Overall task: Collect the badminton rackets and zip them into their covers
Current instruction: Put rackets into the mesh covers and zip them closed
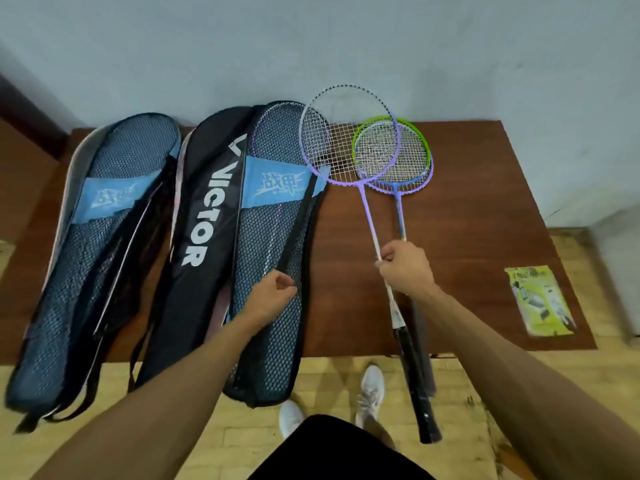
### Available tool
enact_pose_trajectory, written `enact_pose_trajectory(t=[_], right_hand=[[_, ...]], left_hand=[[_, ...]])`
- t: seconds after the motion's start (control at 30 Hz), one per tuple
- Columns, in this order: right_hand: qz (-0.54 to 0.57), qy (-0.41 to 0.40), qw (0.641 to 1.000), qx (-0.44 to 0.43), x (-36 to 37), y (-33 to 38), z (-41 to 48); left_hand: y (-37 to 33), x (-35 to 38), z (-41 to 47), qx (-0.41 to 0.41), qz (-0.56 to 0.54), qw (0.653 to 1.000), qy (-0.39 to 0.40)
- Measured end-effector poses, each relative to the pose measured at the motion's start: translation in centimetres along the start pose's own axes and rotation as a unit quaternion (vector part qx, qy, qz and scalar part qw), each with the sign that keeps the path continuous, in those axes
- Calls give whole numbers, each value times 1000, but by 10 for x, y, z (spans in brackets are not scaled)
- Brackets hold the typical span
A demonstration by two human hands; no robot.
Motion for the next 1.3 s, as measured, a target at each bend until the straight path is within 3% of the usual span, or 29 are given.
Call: enact_pose_trajectory(t=[0.2, 0.37, 0.63, 1.3], right_hand=[[55, 6, 998, -5, 50, 4, -18], [93, 31, 995, 14, 71, -23, -31], [97, 85, 992, 10, 81, -37, -33], [99, 161, 982, -26, 57, -56, -64]], left_hand=[[29, 35, -10, -11, 62, 997, 38], [27, 42, -14, -3, 136, 991, -13], [23, 23, -25, -17, 0, 997, -75], [-59, -18, -74, 32, -101, 976, -188]])
Point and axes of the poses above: each hand's wrist, its own z-axis towards the middle knuckle, its own x-axis out of the palm, y = z × x, the point moved 9 cm from there along z, towards the middle knuckle, and after that the axes turned 13 degrees about y, right-handed, at the moved point
